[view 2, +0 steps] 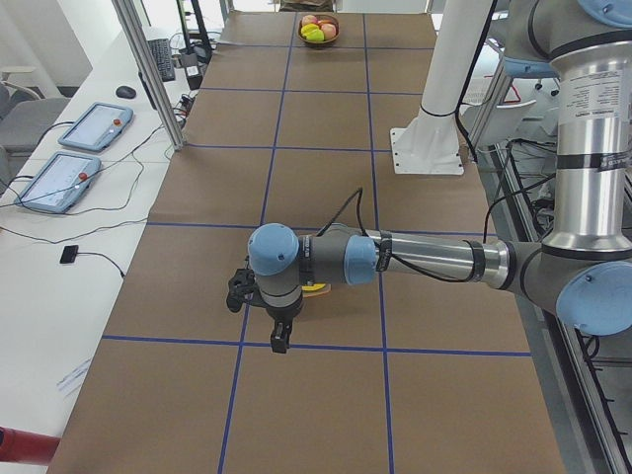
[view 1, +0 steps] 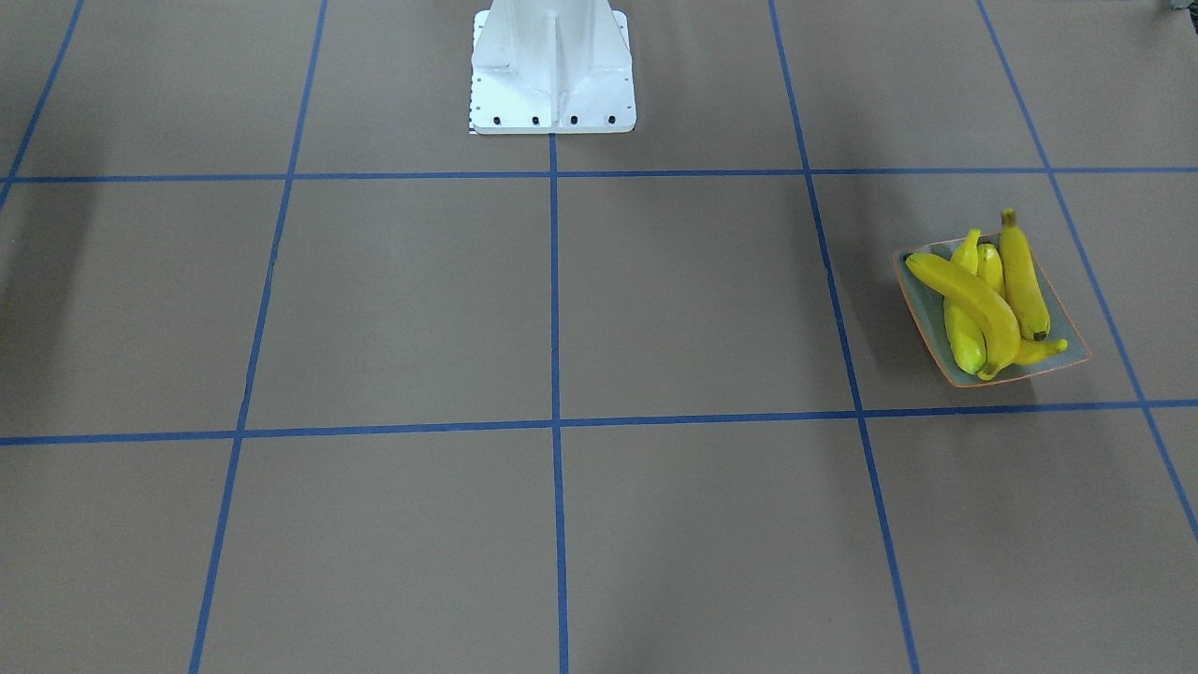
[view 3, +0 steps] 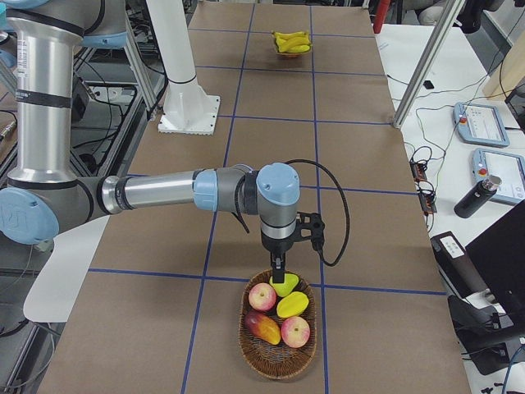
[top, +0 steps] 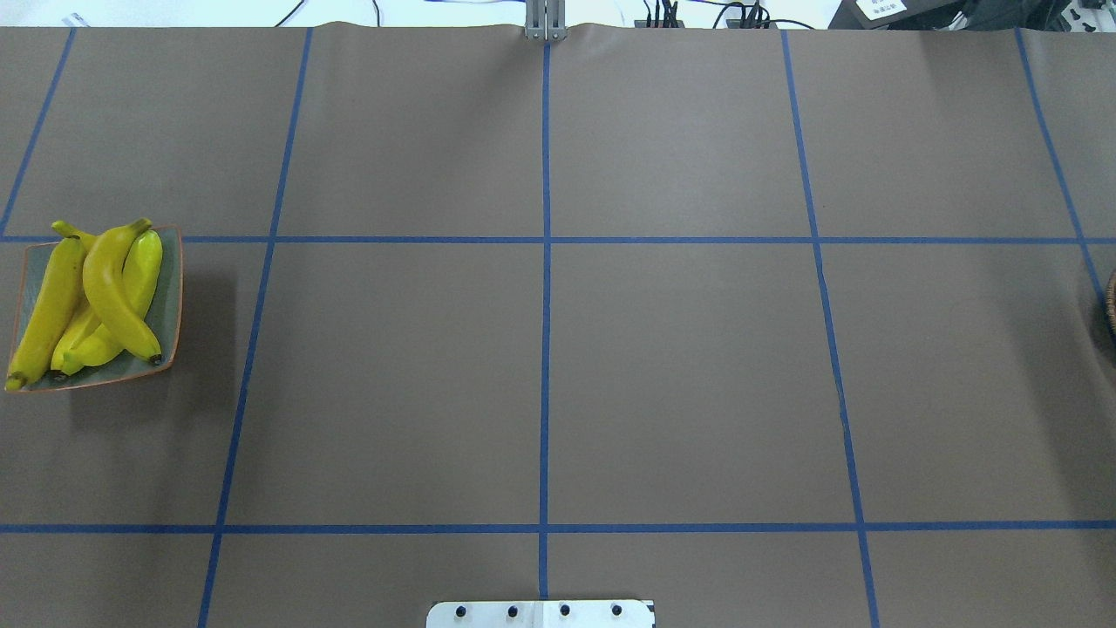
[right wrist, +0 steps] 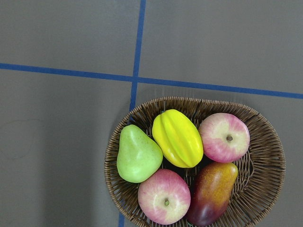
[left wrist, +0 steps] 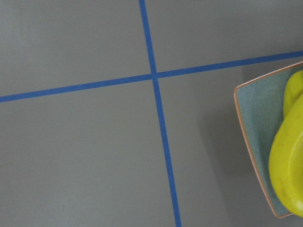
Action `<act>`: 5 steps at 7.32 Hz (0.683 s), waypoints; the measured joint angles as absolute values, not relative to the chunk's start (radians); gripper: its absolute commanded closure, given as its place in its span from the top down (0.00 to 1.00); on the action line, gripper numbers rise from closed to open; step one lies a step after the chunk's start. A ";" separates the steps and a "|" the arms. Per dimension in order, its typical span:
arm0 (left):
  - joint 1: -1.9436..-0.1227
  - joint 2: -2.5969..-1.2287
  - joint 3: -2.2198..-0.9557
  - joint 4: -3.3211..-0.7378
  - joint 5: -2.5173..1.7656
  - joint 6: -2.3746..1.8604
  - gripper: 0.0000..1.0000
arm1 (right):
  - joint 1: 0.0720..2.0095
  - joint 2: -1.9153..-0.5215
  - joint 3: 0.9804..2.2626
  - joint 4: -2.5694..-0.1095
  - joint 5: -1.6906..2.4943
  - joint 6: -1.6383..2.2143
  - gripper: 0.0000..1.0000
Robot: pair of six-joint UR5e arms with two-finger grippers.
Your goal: Transfer all bananas from basket to plate
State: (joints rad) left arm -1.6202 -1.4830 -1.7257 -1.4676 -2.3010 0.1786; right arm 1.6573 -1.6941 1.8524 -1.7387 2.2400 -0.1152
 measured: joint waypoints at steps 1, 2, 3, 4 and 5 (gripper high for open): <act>-1.621 -1.479 -1.723 -1.475 -2.290 0.179 1.00 | 1.658 -1.695 1.852 -1.738 2.241 -0.111 1.00; -1.622 -1.470 -1.722 -1.482 -2.285 0.180 1.00 | 1.658 -1.695 1.852 -1.738 2.241 -0.110 1.00; -1.622 -1.454 -1.722 -1.501 -2.283 0.180 1.00 | 1.658 -1.695 1.851 -1.738 2.241 -0.109 1.00; -1.623 -1.438 -1.720 -1.529 -2.283 0.180 1.00 | 1.658 -1.694 1.851 -1.738 2.242 -0.108 1.00; -1.624 -1.427 -1.718 -1.550 -2.282 0.179 1.00 | 1.657 -1.691 1.847 -1.738 2.242 -0.105 1.00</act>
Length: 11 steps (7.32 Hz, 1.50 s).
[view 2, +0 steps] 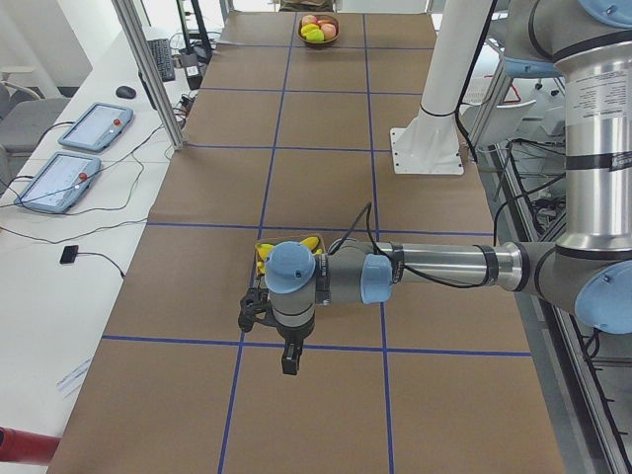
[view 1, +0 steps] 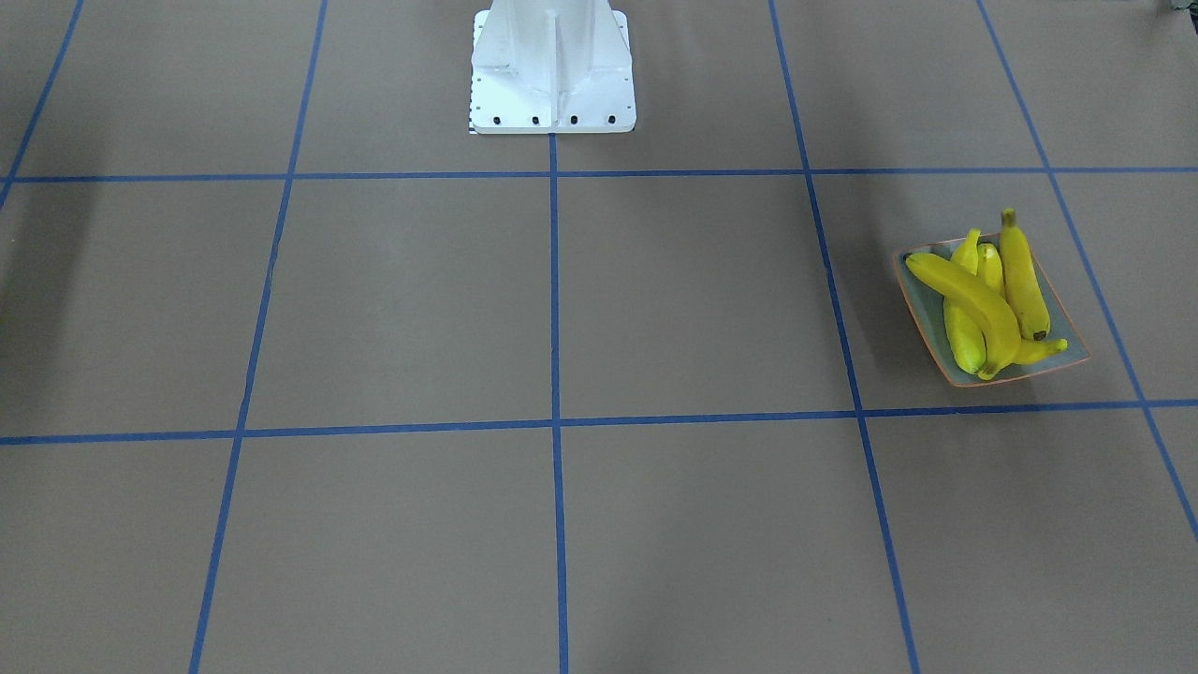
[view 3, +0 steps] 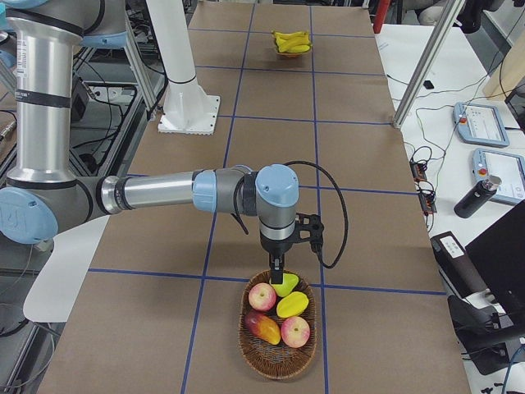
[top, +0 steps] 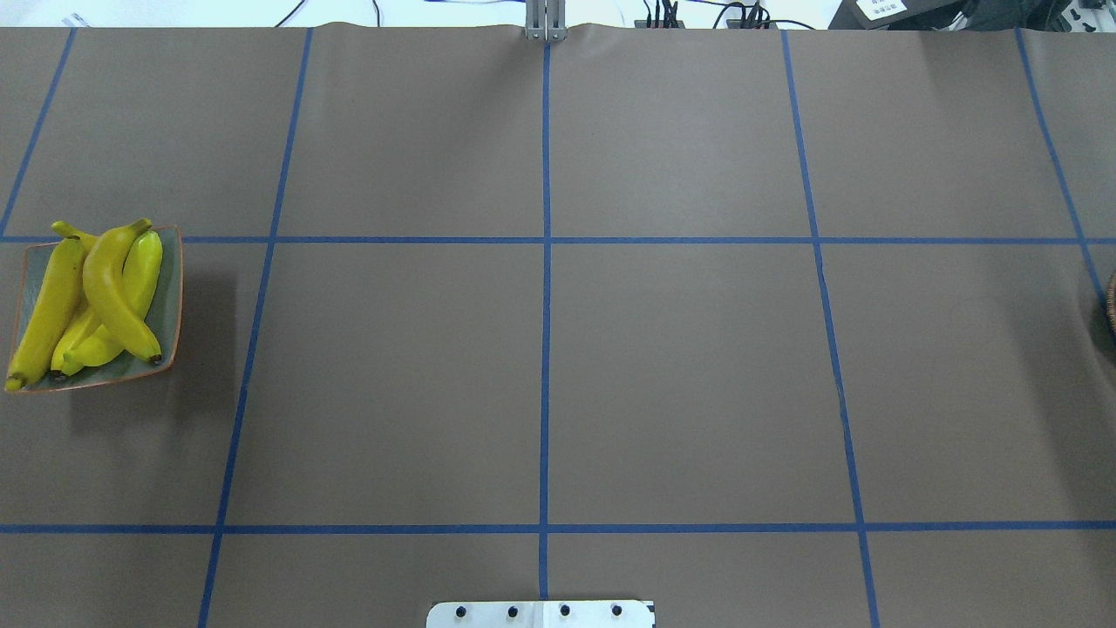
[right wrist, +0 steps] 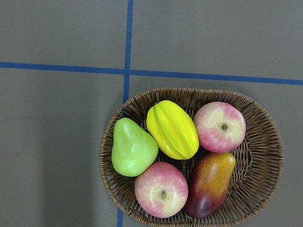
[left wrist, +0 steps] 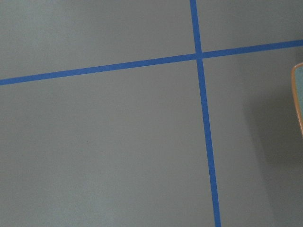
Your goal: Transfer all bananas from basket to plate
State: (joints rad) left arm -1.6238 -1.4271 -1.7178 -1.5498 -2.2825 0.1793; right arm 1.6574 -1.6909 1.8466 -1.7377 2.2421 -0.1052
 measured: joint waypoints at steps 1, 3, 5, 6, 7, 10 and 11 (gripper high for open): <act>-1.624 -1.420 -1.718 -1.560 -2.283 0.179 1.00 | 1.656 -1.680 1.827 -1.727 2.243 -0.100 1.00; -1.624 -1.417 -1.718 -1.565 -2.283 0.178 1.00 | 1.653 -1.650 1.722 -1.600 2.255 -0.059 1.00; -1.624 -1.416 -1.719 -1.566 -2.283 0.178 1.00 | 1.641 -1.637 1.665 -1.502 2.282 0.032 1.00; -1.624 -1.416 -1.719 -1.566 -2.283 0.178 1.00 | 1.637 -1.636 1.662 -1.488 2.289 0.048 1.00; -1.624 -1.415 -1.720 -1.566 -2.283 0.178 1.00 | 1.636 -1.636 1.663 -1.483 2.293 0.054 1.00; -1.624 -1.409 -1.698 -1.566 -2.283 0.177 1.00 | 1.632 -1.635 1.664 -1.479 2.298 0.057 1.00; -1.624 -1.408 -1.684 -1.566 -2.284 0.177 1.00 | 1.628 -1.635 1.664 -1.480 2.297 0.058 1.00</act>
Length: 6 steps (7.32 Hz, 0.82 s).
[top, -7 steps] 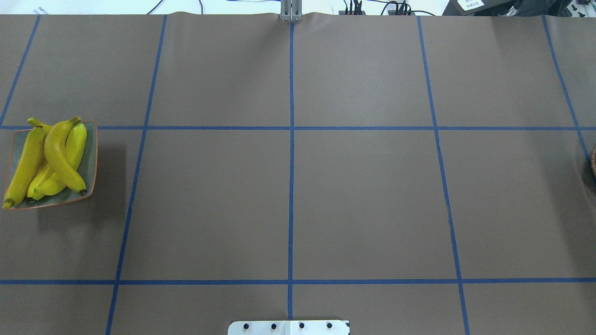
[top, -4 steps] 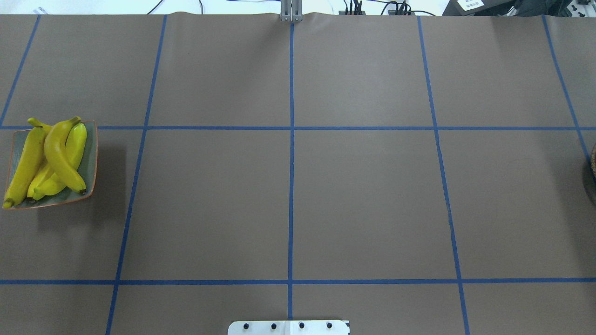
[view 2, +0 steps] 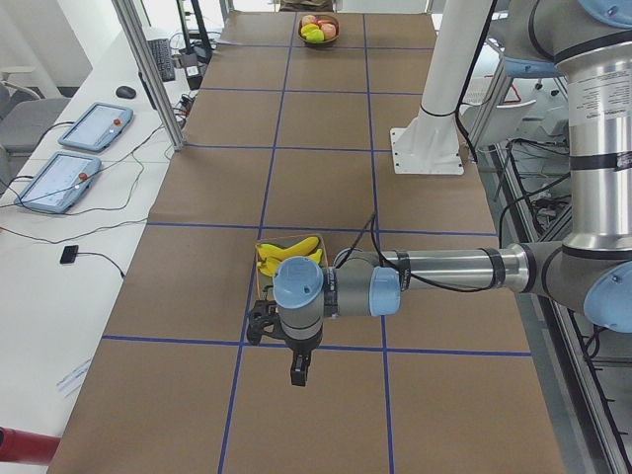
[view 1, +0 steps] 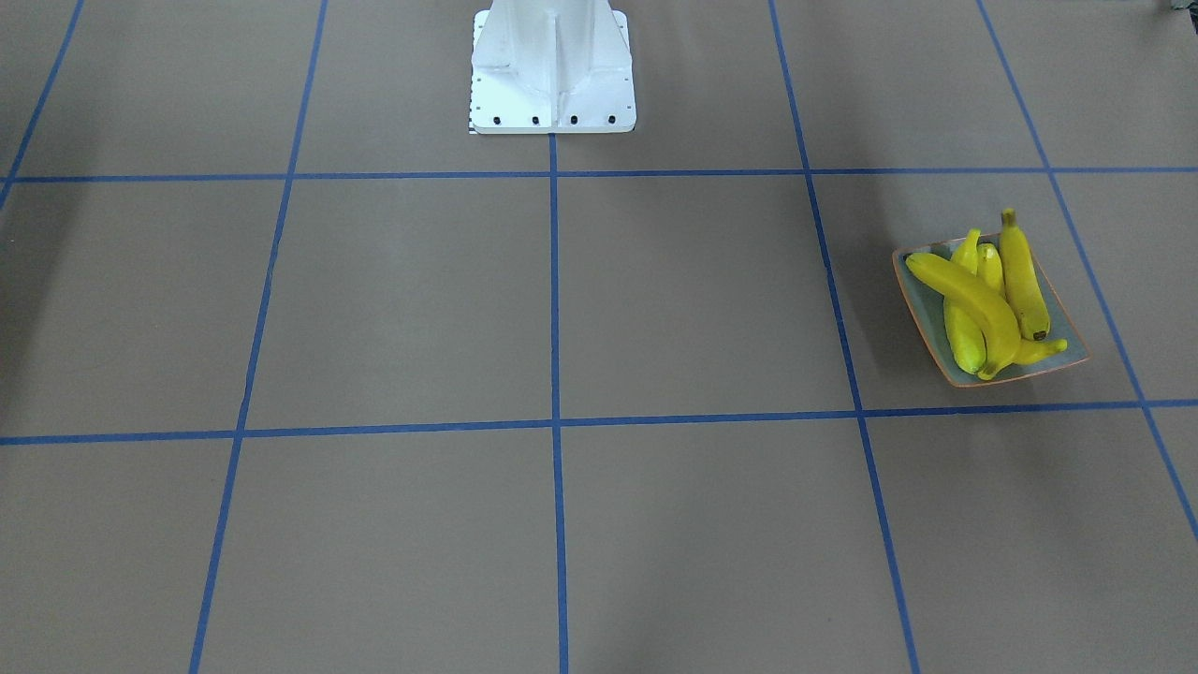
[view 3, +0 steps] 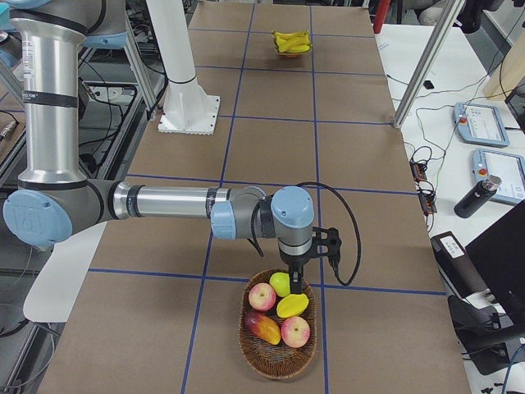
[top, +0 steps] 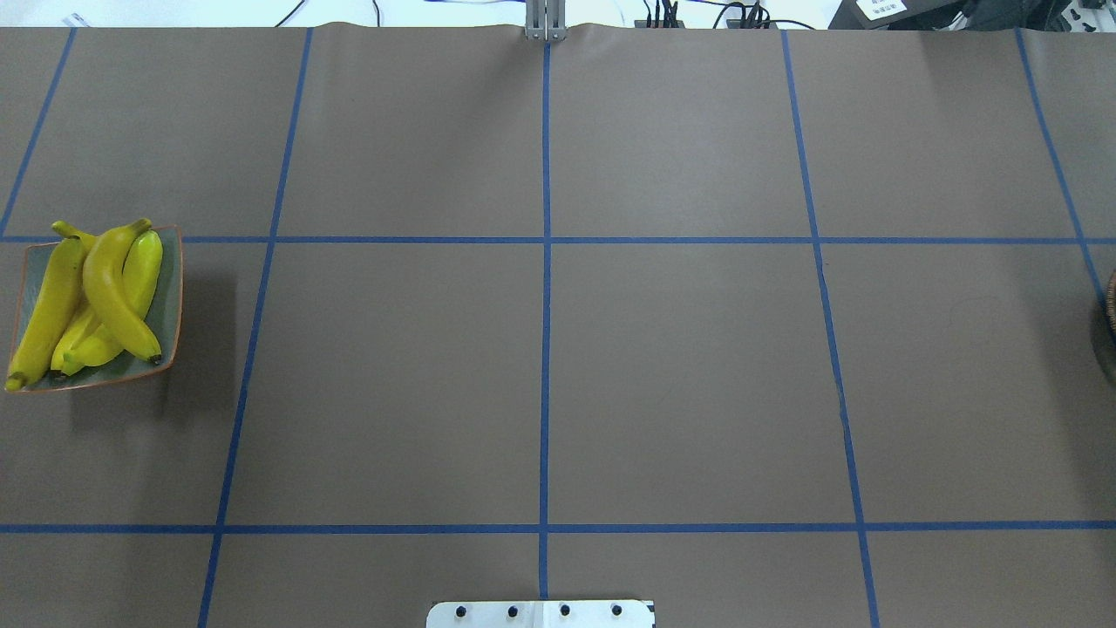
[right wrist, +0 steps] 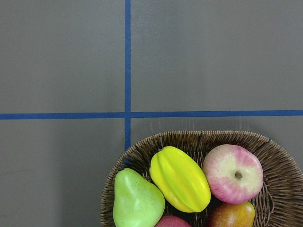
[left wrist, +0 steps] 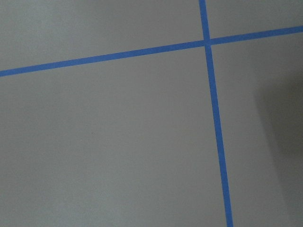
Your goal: Transfer all bananas from basket to plate
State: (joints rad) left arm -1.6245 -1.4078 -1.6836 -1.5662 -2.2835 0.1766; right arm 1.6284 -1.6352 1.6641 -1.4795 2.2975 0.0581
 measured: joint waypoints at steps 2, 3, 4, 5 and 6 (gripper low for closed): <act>-1.624 -1.406 -1.664 -1.567 -2.284 0.176 1.00 | 1.624 -1.636 1.663 -1.479 2.296 0.060 1.00; -1.623 -1.406 -1.655 -1.567 -2.284 0.176 1.00 | 1.624 -1.637 1.661 -1.479 2.296 0.060 1.00; -1.623 -1.406 -1.649 -1.568 -2.284 0.177 1.00 | 1.623 -1.639 1.662 -1.478 2.296 0.060 1.00; -1.623 -1.407 -1.646 -1.568 -2.284 0.177 1.00 | 1.623 -1.640 1.663 -1.478 2.296 0.060 1.00; -1.623 -1.408 -1.647 -1.569 -2.285 0.177 1.00 | 1.623 -1.641 1.663 -1.478 2.296 0.060 1.00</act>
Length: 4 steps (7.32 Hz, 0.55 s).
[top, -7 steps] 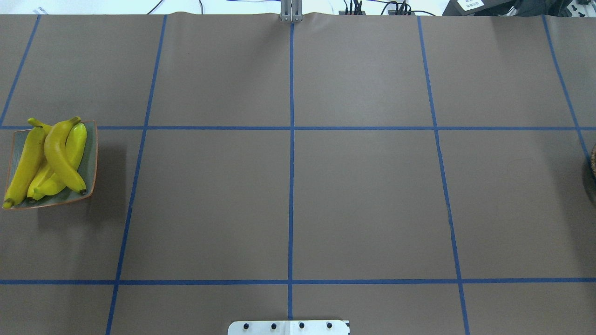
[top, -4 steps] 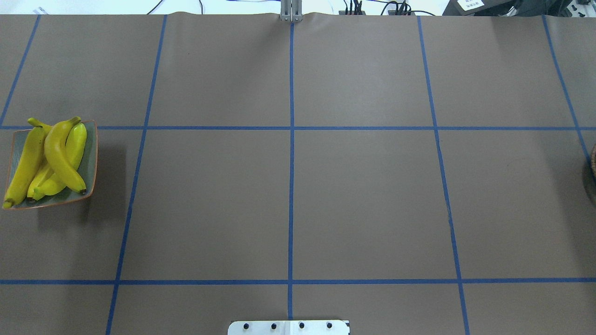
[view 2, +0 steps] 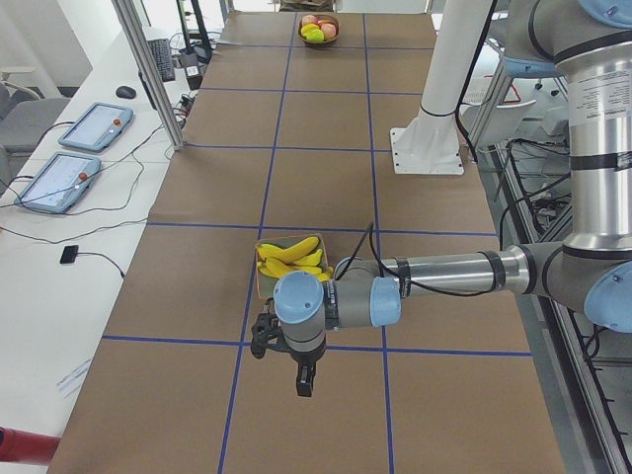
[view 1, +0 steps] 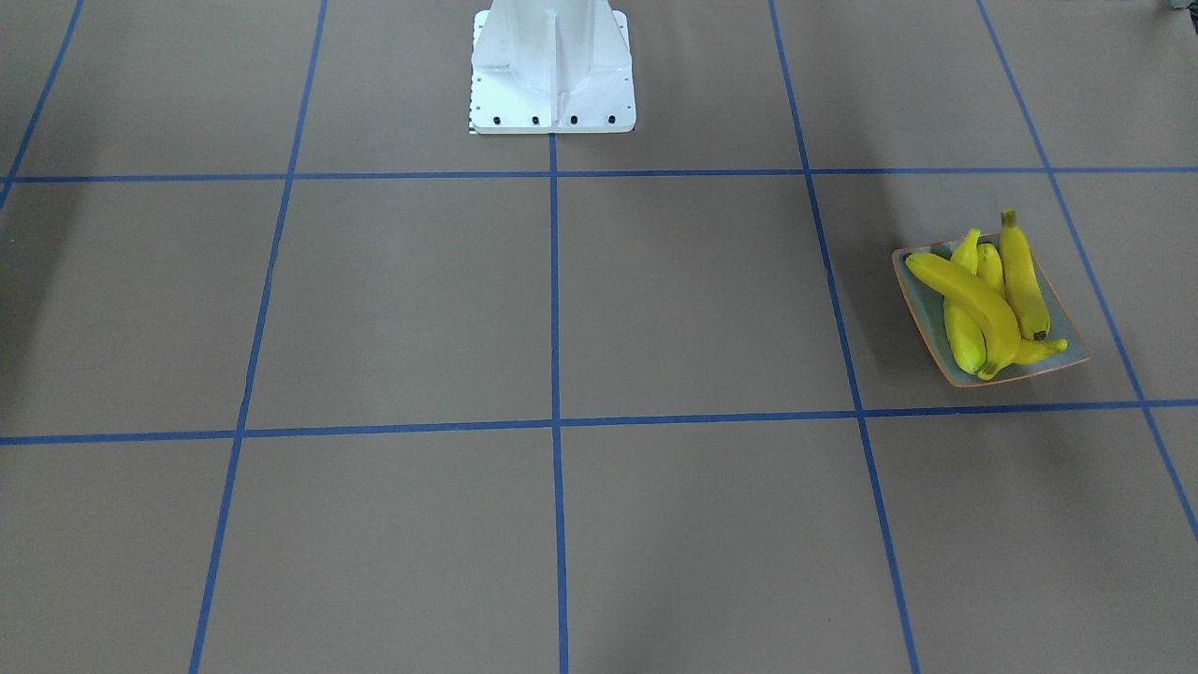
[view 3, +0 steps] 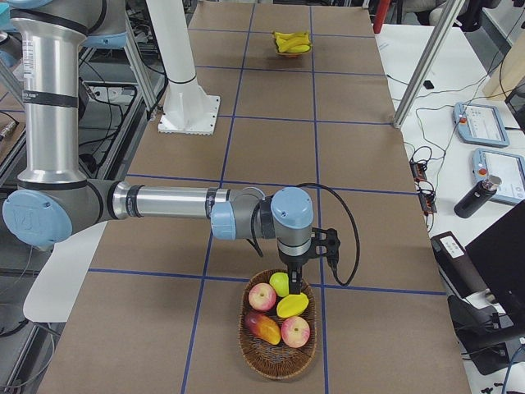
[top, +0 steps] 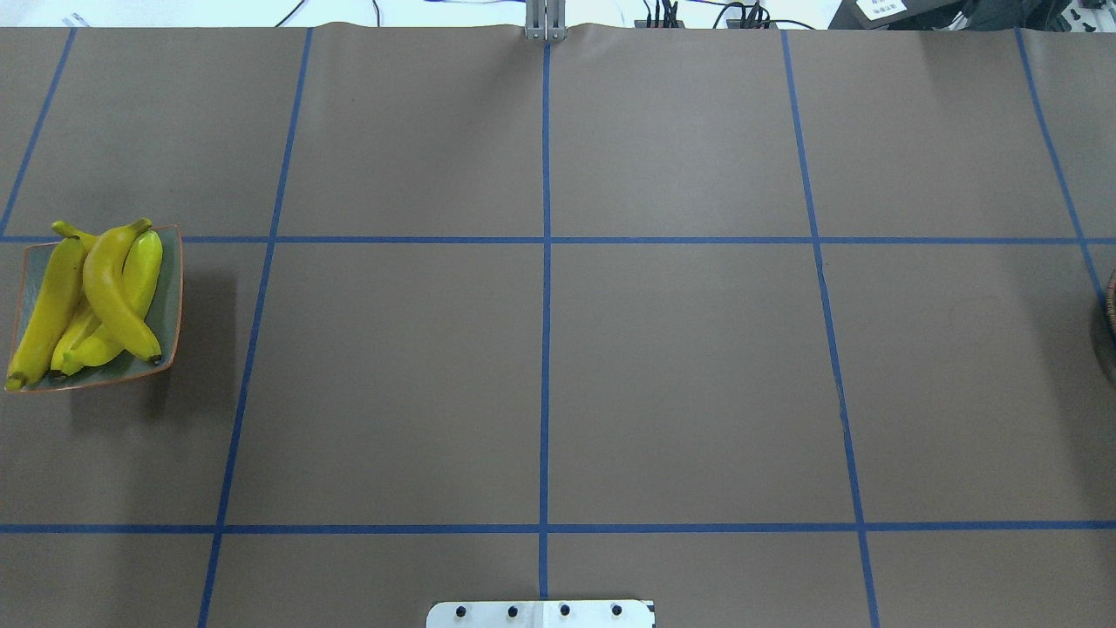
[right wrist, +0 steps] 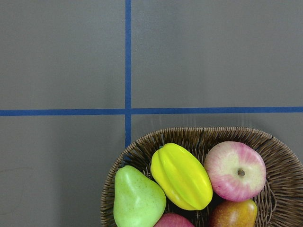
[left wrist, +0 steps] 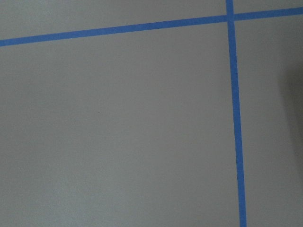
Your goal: Transfer all bananas from basket to plate
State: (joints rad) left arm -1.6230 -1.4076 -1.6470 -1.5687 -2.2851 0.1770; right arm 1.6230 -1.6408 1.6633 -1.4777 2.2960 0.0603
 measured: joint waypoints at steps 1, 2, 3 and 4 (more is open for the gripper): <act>-1.623 -1.408 -1.649 -1.569 -2.285 0.177 1.00 | 1.623 -1.641 1.664 -1.478 2.297 0.061 1.00; -1.623 -1.408 -1.652 -1.569 -2.286 0.177 1.00 | 1.623 -1.640 1.664 -1.479 2.297 0.061 1.00; -1.623 -1.412 -1.657 -1.572 -2.286 0.177 1.00 | 1.623 -1.639 1.664 -1.479 2.295 0.057 1.00; -1.623 -1.417 -1.660 -1.590 -2.285 0.176 1.00 | 1.623 -1.641 1.664 -1.479 2.289 0.048 1.00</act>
State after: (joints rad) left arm -1.6229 -1.4169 -1.6598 -1.5900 -2.2854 0.1765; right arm 1.6230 -1.6409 1.6640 -1.4787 2.2894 0.0481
